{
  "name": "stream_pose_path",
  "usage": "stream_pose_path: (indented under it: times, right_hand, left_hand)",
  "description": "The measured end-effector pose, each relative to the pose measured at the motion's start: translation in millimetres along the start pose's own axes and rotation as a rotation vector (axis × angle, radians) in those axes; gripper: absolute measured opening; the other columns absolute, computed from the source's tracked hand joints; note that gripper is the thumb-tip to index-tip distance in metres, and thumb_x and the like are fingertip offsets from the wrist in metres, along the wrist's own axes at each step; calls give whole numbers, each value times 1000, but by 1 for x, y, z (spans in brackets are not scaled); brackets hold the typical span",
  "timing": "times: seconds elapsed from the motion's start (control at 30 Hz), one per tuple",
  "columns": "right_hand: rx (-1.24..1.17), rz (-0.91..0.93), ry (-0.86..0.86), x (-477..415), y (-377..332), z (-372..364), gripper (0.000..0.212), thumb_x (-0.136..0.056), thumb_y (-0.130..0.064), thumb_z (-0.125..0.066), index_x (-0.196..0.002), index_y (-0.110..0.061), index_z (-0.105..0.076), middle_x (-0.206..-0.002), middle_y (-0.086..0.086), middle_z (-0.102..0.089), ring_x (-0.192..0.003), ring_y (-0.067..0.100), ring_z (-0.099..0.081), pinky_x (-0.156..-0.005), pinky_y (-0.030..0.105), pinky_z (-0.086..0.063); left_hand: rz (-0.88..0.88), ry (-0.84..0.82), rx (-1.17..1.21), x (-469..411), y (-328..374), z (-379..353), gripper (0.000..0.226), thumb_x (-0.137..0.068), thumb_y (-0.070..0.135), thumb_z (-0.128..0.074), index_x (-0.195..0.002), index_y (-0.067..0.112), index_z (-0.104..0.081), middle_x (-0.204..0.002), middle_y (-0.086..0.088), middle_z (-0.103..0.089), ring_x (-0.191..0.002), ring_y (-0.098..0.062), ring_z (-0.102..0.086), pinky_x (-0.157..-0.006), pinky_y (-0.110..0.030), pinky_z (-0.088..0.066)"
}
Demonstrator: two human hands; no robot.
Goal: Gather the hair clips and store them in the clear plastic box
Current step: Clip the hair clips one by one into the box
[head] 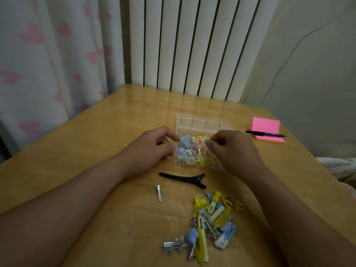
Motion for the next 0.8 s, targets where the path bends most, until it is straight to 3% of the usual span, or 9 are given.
stream_pose_path:
  times: [0.23, 0.33, 0.43, 0.53, 0.8]
  right_hand:
    - [-131, 253, -53, 20, -34, 4, 4, -96, -32, -74, -95, -32, -77, -84, -16, -73, -80, 2, -66, -71, 29, -54]
    - [-120, 385, -190, 31, -52, 2, 7, -94, -36, -74, -100, -35, -78, -89, -16, -73, -83, 3, -65, -74, 34, -56]
    - [-52, 533, -386, 40, -67, -1, 16, -95, -32, -75, -110, -36, -79, -97, -17, -71, -88, 3, -64, -77, 30, -55]
    - [10, 652, -557, 47, -74, -8, 23, -95, -29, -74, -117, -37, -77, -104, -17, -64, -96, 1, -59, -82, 26, -52]
    - [114, 685, -584, 49, -75, -12, 11, -93, -34, -75, -103, -31, -73, -101, -11, -57, -100, 10, -56, -87, 38, -51]
  left_hand:
    - [-6, -1, 9, 2, 4, 1, 20, -101, 11, -64, -116, 20, -71, -79, 2, -70, -77, -12, -65, -84, -36, -55]
    - [4, -10, 23, 3, 4, 3, 22, -101, 9, -61, -118, 20, -71, -81, -1, -72, -78, -17, -66, -78, -27, -55]
    - [21, -21, 44, 3, 4, 3, 26, -100, 6, -58, -117, 19, -72, -86, -11, -74, -78, -27, -65, -76, -30, -53]
    - [45, -12, 100, 2, 1, 3, 25, -99, 5, -58, -114, 18, -73, -83, -8, -73, -76, -17, -61, -79, -31, -51]
    - [27, -9, 119, 0, -2, 1, 23, -96, 11, -61, -113, 21, -73, -90, -18, -73, -78, -16, -60, -82, -33, -51]
Point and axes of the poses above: each hand's wrist, its own x-axis away from the middle knuckle, its own z-axis out of the back of the hand, y = z × x, the point moved 1 cm from there along -x, towards the middle knuckle
